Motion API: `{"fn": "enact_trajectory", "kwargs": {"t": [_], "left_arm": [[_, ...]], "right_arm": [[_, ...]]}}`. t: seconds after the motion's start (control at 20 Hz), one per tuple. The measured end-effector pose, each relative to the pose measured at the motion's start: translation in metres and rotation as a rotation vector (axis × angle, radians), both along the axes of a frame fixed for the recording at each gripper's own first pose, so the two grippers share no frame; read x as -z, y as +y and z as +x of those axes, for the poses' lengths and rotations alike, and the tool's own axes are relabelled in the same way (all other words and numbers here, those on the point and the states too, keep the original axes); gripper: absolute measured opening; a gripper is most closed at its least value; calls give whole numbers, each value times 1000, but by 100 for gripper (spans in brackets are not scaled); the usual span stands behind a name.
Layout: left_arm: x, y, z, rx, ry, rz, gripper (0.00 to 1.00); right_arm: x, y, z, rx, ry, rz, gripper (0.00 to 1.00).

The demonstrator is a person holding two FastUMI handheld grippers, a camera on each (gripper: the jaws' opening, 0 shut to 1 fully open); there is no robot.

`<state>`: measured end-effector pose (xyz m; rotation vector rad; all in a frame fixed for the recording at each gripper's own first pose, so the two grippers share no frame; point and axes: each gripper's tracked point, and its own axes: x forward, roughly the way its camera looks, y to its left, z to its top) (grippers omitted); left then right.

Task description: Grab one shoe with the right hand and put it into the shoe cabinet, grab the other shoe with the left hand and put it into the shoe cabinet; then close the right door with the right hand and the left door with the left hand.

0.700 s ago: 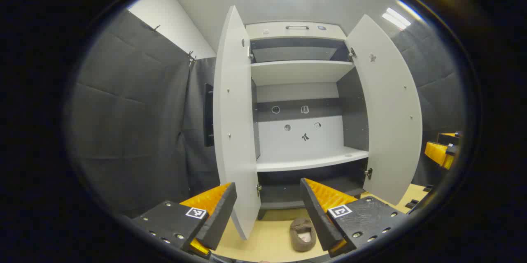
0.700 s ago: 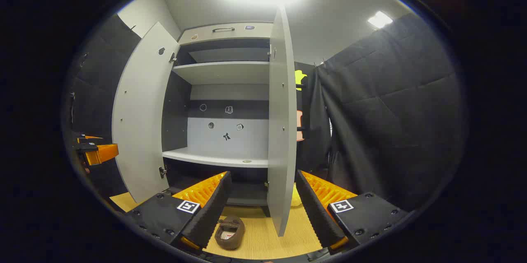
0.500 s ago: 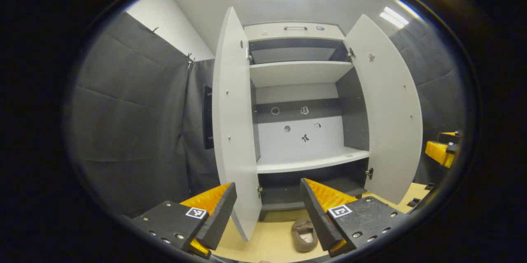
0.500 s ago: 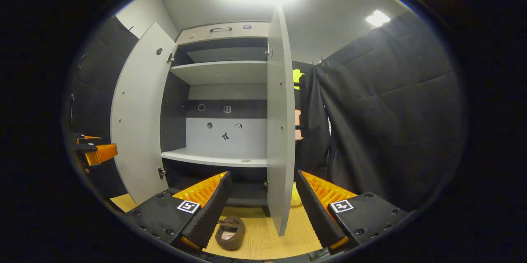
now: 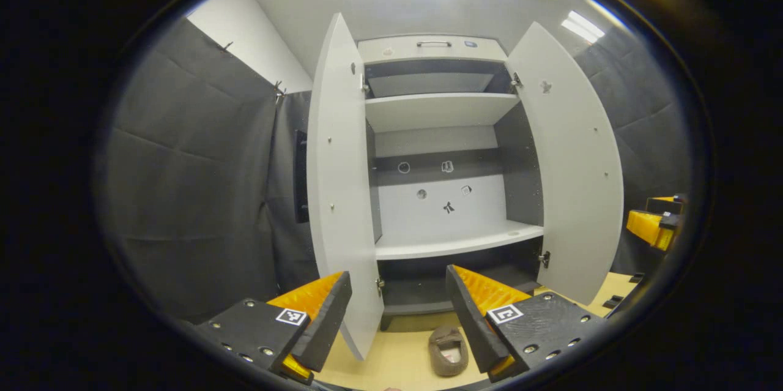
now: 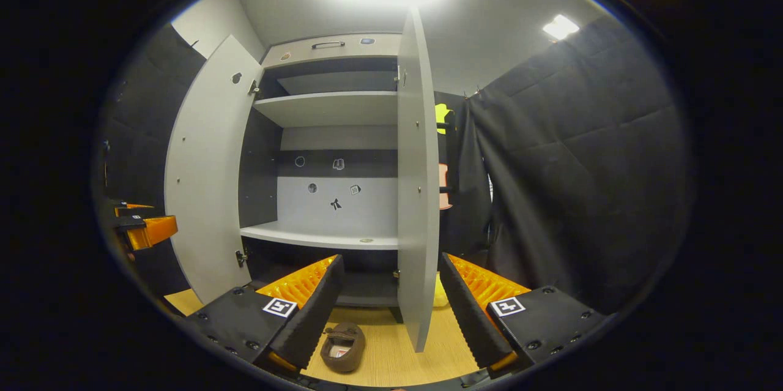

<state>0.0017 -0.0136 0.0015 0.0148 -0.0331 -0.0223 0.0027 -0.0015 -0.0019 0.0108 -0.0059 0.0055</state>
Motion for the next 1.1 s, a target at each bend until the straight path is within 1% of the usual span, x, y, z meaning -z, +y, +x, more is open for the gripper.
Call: {"fn": "enact_trajectory", "kwargs": {"t": [0.05, 0.15, 0.2, 0.25, 0.4, 0.65, 0.7, 0.75, 0.8, 0.85, 0.9, 0.95, 1.0, 1.05, 1.1], "left_arm": [[-1, -1, 0, 0, -1, 2, 90], [-1, -5, 1, -4, -1, 3, 90], [-1, -6, 2, -7, -1, 1, 90], [-2, -9, 2, -11, -3, 0, 90], [-4, -15, 1, -28, -10, 10, 90], [-3, -25, -5, -84, -12, 16, 90], [-2, -22, -8, -103, -11, 21, 97], [-2, -19, -10, -122, -10, 29, 97], [0, -17, -12, -134, -7, 34, 98], [0, -15, -12, -141, -7, 38, 90], [0, -12, -12, -149, -7, 41, 90], [0, -9, -11, -155, -10, 42, 97], [1, -6, -9, -158, -13, 43, 97], [3, -5, -6, -153, -18, 46, 97], [5, -3, -1, -148, -18, 52, 90]], "right_arm": [[0, -1, 1, -4, 1, 2, 99], [2, -2, 2, -13, 1, 7, 99], [3, -2, 2, -20, 2, 10, 96], [5, -2, 3, -29, 5, 10, 99], [15, 4, 9, -75, 28, 12, 99], [42, 36, 17, -222, 96, 41, 99], [48, 44, 19, -250, 106, 42, 96], [54, 52, 21, -276, 121, 36, 99], [63, 60, 23, -300, 141, 22, 99], [71, 68, 25, -321, 159, 9, 99], [79, 76, 28, -342, 175, -1, 99], [89, 84, 32, -360, 195, -8, 96], [100, 92, 35, -370, 217, -16, 99], [112, 98, 39, -379, 243, -21, 99], [124, 105, 44, -383, 275, -21, 99]]}}
